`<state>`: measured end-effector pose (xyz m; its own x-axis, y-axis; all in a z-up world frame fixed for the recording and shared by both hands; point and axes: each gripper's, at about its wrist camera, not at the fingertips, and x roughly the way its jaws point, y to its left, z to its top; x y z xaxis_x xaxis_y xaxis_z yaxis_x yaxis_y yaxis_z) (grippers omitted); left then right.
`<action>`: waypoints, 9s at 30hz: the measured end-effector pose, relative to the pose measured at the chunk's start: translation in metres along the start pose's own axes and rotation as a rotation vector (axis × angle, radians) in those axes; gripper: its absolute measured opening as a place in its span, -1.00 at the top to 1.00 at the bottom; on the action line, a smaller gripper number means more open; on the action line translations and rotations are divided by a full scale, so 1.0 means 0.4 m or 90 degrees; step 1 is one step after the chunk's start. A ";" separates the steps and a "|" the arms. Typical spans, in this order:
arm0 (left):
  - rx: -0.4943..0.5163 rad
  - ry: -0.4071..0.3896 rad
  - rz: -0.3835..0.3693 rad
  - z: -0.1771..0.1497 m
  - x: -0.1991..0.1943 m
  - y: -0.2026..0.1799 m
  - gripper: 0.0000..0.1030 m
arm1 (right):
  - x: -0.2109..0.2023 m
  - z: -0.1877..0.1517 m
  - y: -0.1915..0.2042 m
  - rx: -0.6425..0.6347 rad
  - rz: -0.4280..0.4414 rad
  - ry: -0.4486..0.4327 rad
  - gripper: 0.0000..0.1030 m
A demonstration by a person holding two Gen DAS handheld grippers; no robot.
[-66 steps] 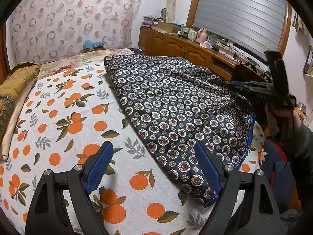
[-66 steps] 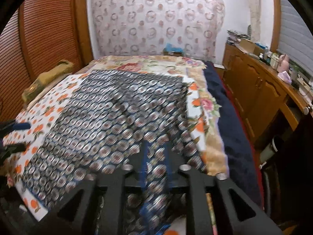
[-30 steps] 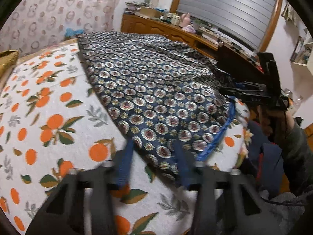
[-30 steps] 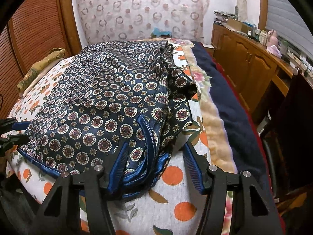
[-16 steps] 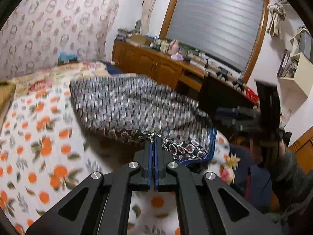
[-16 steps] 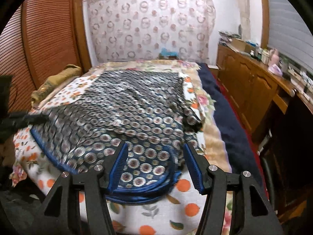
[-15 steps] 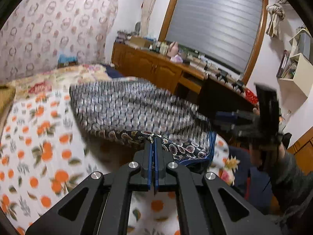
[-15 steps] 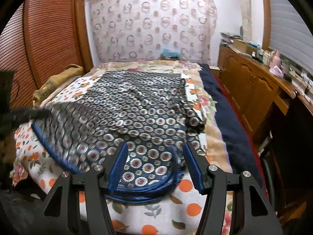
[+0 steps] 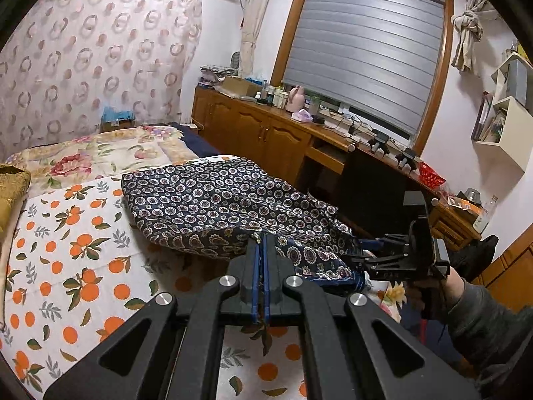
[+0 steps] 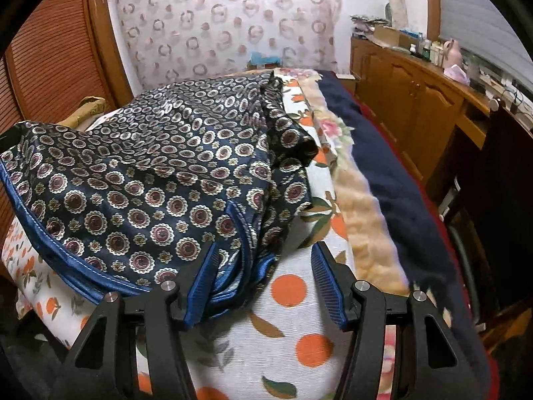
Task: Fold small clothes
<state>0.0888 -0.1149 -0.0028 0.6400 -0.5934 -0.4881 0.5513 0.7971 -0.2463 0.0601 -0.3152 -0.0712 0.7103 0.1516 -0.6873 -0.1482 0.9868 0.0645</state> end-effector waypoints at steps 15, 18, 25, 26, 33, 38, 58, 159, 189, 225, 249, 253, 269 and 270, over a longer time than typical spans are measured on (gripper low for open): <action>-0.026 -0.018 0.019 0.061 0.016 0.069 0.95 | -0.083 0.084 0.005 -0.032 0.060 -0.101 0.91; -0.036 -0.029 0.038 0.103 0.031 0.112 0.95 | -0.121 0.160 -0.007 -0.029 0.080 -0.146 0.91; -0.065 -0.026 0.079 0.190 0.108 0.238 0.95 | -0.076 0.331 -0.002 -0.058 0.085 -0.185 0.91; -0.069 -0.021 0.087 0.199 0.125 0.259 0.95 | -0.054 0.356 -0.003 -0.060 0.085 -0.183 0.91; -0.079 0.014 0.121 0.203 0.214 0.335 0.95 | 0.102 0.429 0.016 -0.079 0.085 -0.145 0.91; -0.086 0.037 0.135 0.195 0.255 0.360 0.95 | 0.141 0.473 0.014 -0.080 0.091 -0.124 0.91; -0.064 0.059 0.142 0.179 0.267 0.373 -0.61 | 0.085 0.514 0.025 -0.093 0.059 -0.159 0.06; -0.088 0.076 0.078 0.203 0.303 0.384 0.89 | 0.170 0.505 0.025 -0.122 0.090 -0.078 0.76; -0.193 -0.150 0.377 0.024 -0.388 0.638 0.89 | 0.218 0.778 0.687 -0.407 0.352 -0.181 0.76; -0.305 -0.101 0.465 -0.160 -0.410 0.740 0.89 | 0.487 0.850 0.896 -0.430 0.379 -0.106 0.15; -0.265 -0.058 0.515 -0.158 -0.437 0.661 0.43 | 0.532 0.726 0.921 -0.379 0.362 -0.102 0.15; -0.244 -0.074 0.515 -0.159 -0.460 0.613 -0.31 | 0.467 0.679 0.884 -0.368 0.367 -0.120 0.15; -0.164 -0.093 0.490 -0.111 -0.444 0.448 -1.00 | 0.215 0.485 0.655 -0.288 0.321 -0.163 -0.63; -0.160 -0.093 0.484 -0.106 -0.435 0.439 -1.00 | 0.200 0.476 0.637 -0.280 0.312 -0.167 -0.63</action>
<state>0.0514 0.1331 0.0033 0.8639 0.1255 -0.4878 -0.1875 0.9790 -0.0802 0.2101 -0.0411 0.0278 0.6243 0.6359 -0.4538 -0.7184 0.6955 -0.0138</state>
